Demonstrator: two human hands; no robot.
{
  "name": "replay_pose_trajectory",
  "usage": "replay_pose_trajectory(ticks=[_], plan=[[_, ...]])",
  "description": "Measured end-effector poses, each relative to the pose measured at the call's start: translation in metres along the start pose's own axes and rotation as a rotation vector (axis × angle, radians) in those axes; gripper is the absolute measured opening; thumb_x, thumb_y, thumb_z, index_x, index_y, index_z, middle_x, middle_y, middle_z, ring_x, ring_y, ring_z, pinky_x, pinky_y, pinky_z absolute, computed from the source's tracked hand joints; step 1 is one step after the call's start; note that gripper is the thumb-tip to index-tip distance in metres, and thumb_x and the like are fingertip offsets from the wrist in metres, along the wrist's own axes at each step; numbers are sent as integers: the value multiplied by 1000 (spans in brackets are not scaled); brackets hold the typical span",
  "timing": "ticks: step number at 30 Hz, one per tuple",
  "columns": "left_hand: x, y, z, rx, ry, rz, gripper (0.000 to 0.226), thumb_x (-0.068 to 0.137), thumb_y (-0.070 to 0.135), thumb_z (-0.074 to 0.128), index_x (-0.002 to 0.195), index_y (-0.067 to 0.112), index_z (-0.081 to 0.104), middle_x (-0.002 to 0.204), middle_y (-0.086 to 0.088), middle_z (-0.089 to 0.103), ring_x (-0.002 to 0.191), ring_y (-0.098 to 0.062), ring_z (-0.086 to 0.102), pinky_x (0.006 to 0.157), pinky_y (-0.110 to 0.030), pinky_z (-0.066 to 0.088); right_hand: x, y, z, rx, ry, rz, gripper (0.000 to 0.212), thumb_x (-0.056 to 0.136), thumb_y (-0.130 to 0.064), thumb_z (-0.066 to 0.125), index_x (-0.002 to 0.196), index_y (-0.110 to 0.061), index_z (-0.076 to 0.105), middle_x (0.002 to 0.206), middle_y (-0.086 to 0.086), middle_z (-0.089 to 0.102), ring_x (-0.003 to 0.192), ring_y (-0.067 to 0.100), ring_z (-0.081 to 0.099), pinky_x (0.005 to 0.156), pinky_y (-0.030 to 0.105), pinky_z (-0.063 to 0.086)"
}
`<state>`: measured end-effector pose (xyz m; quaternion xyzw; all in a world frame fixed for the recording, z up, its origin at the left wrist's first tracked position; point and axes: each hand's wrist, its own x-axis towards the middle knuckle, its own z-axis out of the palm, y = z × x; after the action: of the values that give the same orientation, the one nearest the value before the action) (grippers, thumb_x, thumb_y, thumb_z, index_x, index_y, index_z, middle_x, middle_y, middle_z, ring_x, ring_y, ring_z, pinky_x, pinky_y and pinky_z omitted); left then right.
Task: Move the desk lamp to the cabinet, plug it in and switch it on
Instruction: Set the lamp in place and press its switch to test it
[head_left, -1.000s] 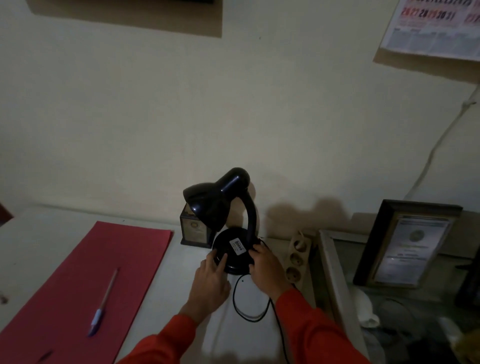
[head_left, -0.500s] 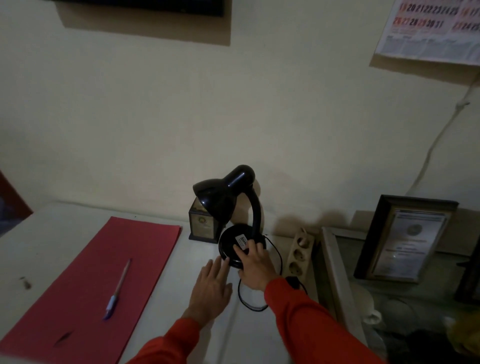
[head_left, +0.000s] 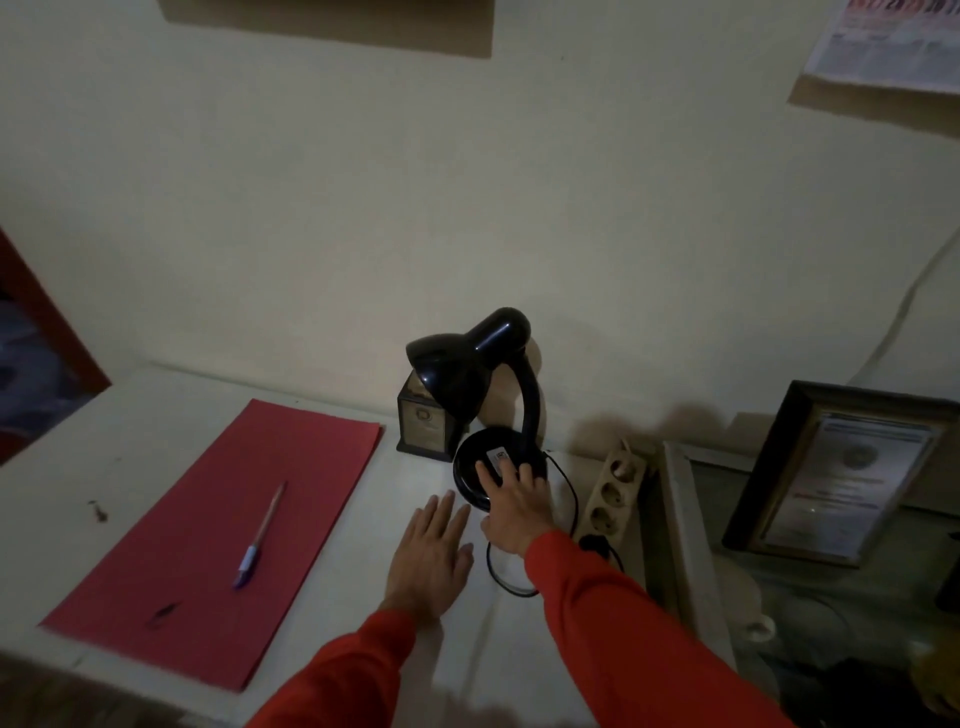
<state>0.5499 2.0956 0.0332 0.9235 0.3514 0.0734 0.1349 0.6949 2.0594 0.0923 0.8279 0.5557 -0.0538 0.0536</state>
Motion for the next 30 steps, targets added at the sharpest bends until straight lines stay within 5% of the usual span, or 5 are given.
replay_pose_trajectory(ticks=[3, 7, 13, 30], plan=[[0, 2, -3, -23, 4, -6, 59, 95, 44, 28, 149, 24, 14, 159, -2, 3, 148, -22, 0, 119, -34, -2, 0, 1, -3, -32, -2, -23, 77, 88, -34, 56, 150, -22, 14, 156, 15, 20, 132, 39, 28, 106, 50, 32], [-3, 7, -8, 17, 136, -10, 50, 87, 39, 49, 134, 20, 49, 143, -3, 49, 132, -20, 47, 108, -40, 40, -1, -1, -5, -47, 48, -58, 68, 88, -24, 54, 148, -21, 23, 144, 12, 36, 122, 34, 39, 97, 45, 39], [2, 3, 0, -66, 98, -39, 52, 87, 37, 39, 138, 27, 38, 155, -3, 31, 143, -23, 25, 120, -38, 19, -3, 6, -2, 6, 91, -87, 69, 86, -24, 54, 147, -21, 24, 149, 11, 32, 124, 34, 39, 97, 44, 37], [0, 4, -4, -87, 77, -73, 52, 88, 38, 42, 139, 27, 39, 156, 0, 28, 146, -22, 20, 120, -37, 15, -9, 17, 5, 28, 122, -144, 78, 77, -26, 52, 148, -16, 22, 151, 11, 33, 119, 33, 42, 95, 42, 37]])
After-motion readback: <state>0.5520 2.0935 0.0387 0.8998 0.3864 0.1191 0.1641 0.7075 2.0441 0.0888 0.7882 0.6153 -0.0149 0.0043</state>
